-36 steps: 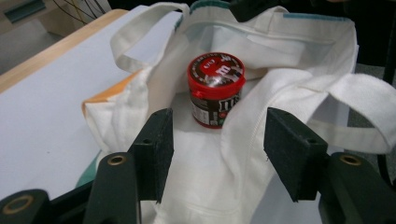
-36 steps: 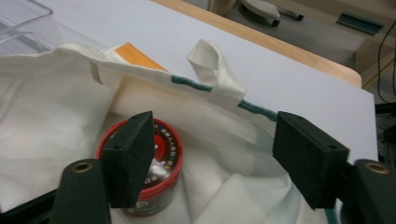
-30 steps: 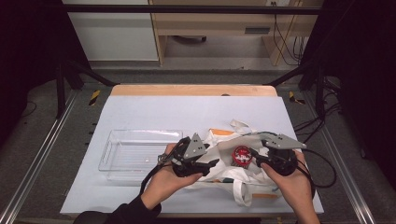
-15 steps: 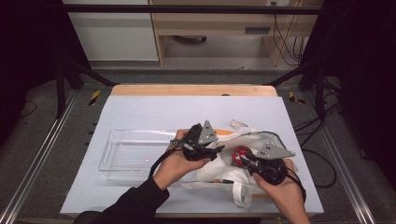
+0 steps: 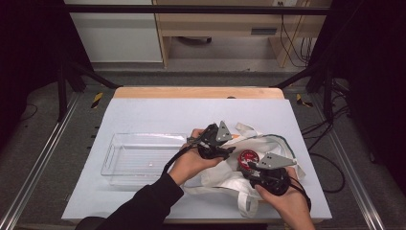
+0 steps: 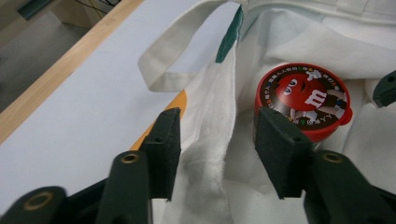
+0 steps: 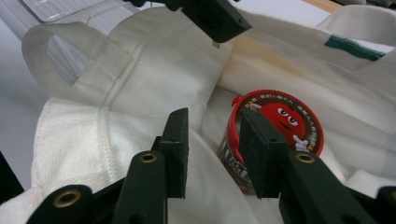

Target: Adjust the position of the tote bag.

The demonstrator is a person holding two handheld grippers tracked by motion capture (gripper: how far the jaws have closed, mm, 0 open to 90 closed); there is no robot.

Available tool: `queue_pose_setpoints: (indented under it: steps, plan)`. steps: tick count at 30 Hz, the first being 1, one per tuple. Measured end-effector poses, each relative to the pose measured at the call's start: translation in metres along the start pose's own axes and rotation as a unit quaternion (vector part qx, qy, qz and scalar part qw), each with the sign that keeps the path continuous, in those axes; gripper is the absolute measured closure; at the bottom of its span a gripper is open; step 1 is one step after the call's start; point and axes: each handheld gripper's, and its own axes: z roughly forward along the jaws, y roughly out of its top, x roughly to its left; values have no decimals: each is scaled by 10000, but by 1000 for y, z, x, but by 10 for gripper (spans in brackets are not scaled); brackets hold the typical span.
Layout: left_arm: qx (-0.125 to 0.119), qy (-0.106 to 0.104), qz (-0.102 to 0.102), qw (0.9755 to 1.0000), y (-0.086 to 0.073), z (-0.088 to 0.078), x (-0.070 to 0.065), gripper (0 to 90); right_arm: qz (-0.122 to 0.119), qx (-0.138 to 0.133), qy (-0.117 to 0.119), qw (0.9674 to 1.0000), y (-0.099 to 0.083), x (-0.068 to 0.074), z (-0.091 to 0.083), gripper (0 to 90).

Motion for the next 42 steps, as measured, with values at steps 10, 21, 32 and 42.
queue_pose_setpoints:
  steps: [10, 21, 32, 42]
  plan:
    - [256, 34, -2, 9997, 0, 5, 5, 781, 61, -44, -42, 10000, 4, -1, -3, 545]
    - [237, -29, -51, 9997, 3, 3, 8, 791, -15, -200, 180, 9996, 21, 13, -14, 388]
    - [242, -85, -106, 9996, 4, 1, 12, 793, -361, -24, 501, 9981, 23, 35, -4, 128]
    - [296, -109, -86, 9995, 4, 0, 14, 795, -286, 452, 438, 9976, 5, 32, 16, 177]
